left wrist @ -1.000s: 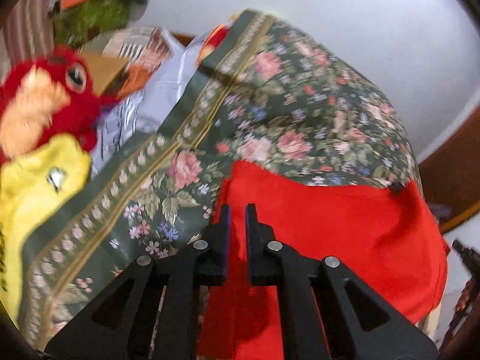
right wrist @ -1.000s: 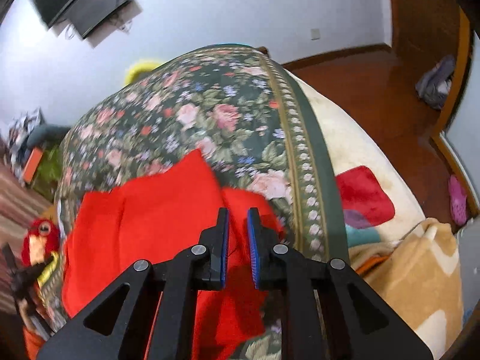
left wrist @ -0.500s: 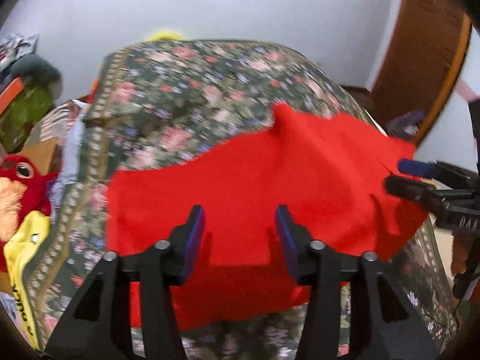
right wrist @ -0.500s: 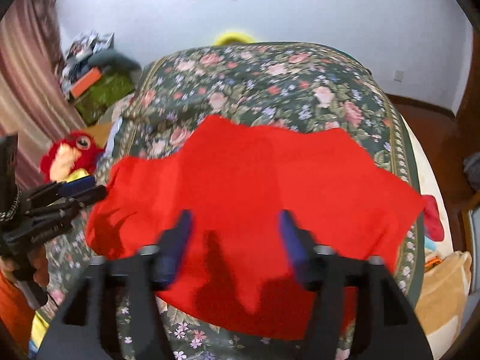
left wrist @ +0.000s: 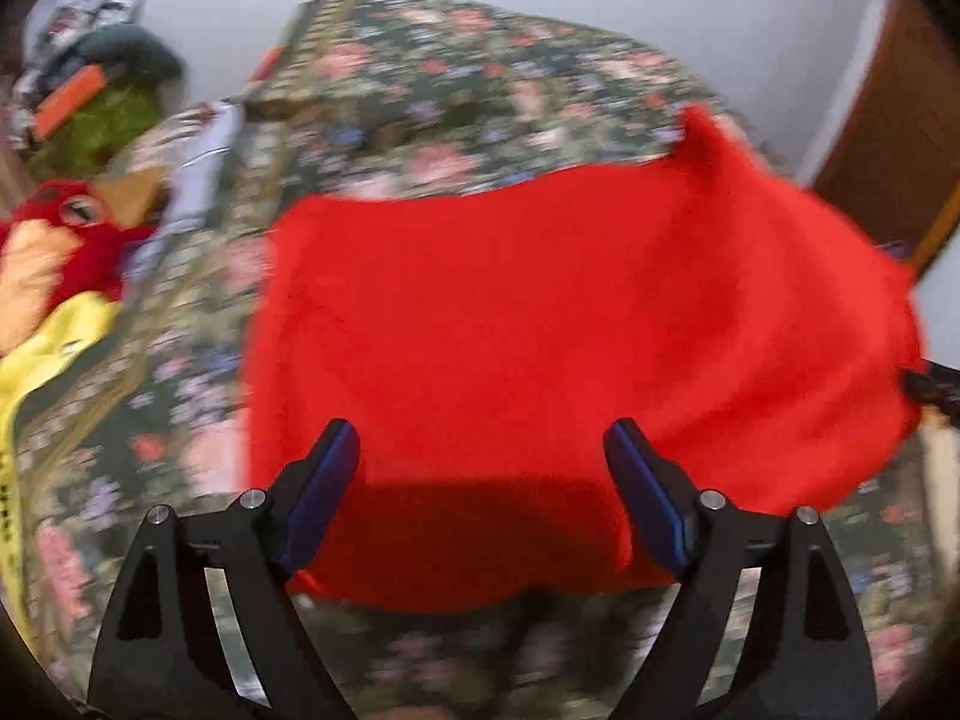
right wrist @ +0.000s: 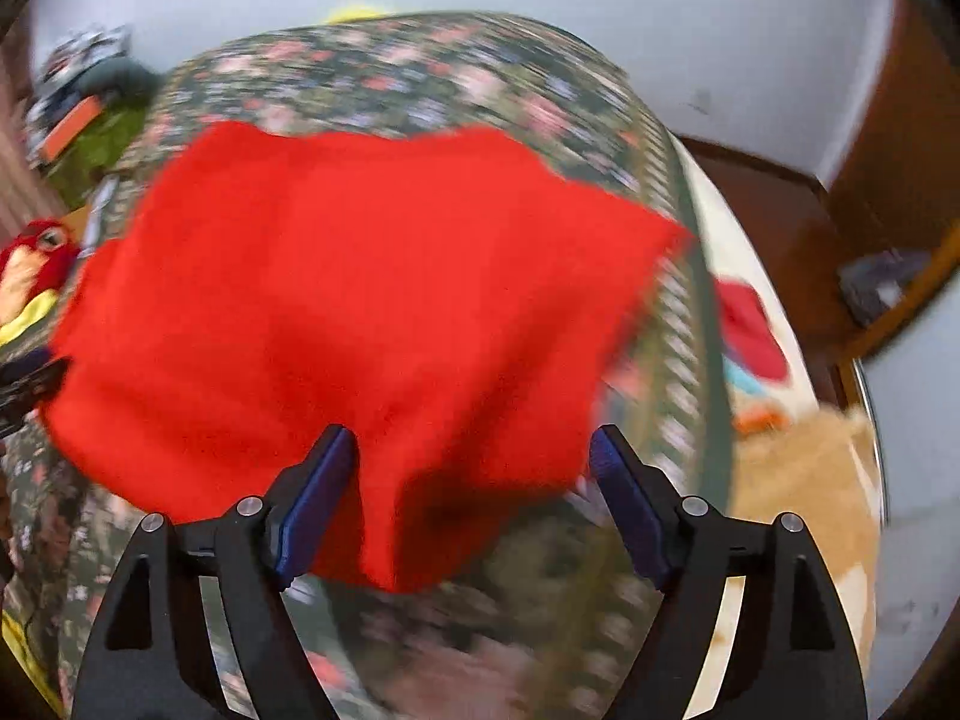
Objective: Fold large clothes
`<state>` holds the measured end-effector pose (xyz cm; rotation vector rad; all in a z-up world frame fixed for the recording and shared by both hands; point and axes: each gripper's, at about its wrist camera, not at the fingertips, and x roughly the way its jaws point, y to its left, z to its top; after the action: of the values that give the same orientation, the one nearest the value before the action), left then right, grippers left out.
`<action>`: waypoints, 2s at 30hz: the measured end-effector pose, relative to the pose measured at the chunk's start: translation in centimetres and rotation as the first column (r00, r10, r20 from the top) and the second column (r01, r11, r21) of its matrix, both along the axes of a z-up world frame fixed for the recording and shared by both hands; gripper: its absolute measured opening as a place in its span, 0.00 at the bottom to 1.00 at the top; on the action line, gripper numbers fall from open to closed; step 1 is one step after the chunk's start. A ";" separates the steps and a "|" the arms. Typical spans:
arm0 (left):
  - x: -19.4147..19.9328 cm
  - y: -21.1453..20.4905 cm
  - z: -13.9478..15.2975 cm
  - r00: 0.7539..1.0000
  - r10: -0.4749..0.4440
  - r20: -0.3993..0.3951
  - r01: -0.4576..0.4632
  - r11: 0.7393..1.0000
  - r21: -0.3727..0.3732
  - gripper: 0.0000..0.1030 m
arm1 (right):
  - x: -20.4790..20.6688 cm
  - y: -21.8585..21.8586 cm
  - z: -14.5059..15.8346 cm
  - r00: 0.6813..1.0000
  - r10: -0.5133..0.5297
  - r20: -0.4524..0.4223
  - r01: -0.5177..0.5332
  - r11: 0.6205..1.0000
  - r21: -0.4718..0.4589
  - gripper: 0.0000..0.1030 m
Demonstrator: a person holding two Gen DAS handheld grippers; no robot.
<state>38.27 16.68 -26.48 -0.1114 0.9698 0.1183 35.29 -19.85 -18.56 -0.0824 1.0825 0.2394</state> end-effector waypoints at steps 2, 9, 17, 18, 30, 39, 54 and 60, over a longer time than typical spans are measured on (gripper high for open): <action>-0.9 1.2 -0.5 1.000 0.022 -0.007 -0.022 0.999 0.031 0.83 | -0.2 -1.8 -0.4 0.998 -0.053 -0.032 0.054 0.998 0.027 0.77; -3.7 6.7 -2.3 0.973 0.200 -0.120 -0.174 0.965 0.196 0.83 | -1.6 -5.2 0.0 0.983 -0.180 -0.048 0.178 0.983 -0.038 0.77; -8.5 9.8 1.8 0.961 0.274 -0.023 -0.273 0.961 0.034 0.83 | -3.8 -4.5 4.8 0.985 -0.171 0.027 0.170 0.985 0.024 0.77; -8.7 10.0 2.3 0.961 0.278 -0.011 -0.277 0.961 0.011 0.83 | -3.5 -4.2 5.0 0.986 -0.164 0.036 0.163 0.986 0.030 0.77; -9.2 8.0 1.8 0.970 0.243 0.003 -0.200 0.803 -0.562 0.83 | -5.3 2.3 8.1 0.992 -0.045 0.121 0.032 0.993 0.111 0.77; -7.4 7.9 -4.7 0.955 0.272 -0.119 -0.249 0.517 -0.819 0.81 | -5.3 5.4 6.3 0.995 0.034 0.090 -0.041 0.996 0.080 0.77; 0.2 8.7 -8.4 0.906 0.411 -0.104 -0.291 0.424 -0.858 0.52 | -3.5 7.1 5.1 0.996 0.059 0.062 -0.063 0.995 0.080 0.77; 0.8 9.8 -7.8 0.900 0.423 -0.102 -0.306 0.447 -0.841 0.08 | -3.2 9.2 5.6 0.994 0.091 0.062 -0.095 0.992 0.080 0.77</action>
<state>39.11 26.51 -34.26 -1.2550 0.7832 0.0236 32.10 -10.66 -12.93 -0.0656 1.0108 0.3633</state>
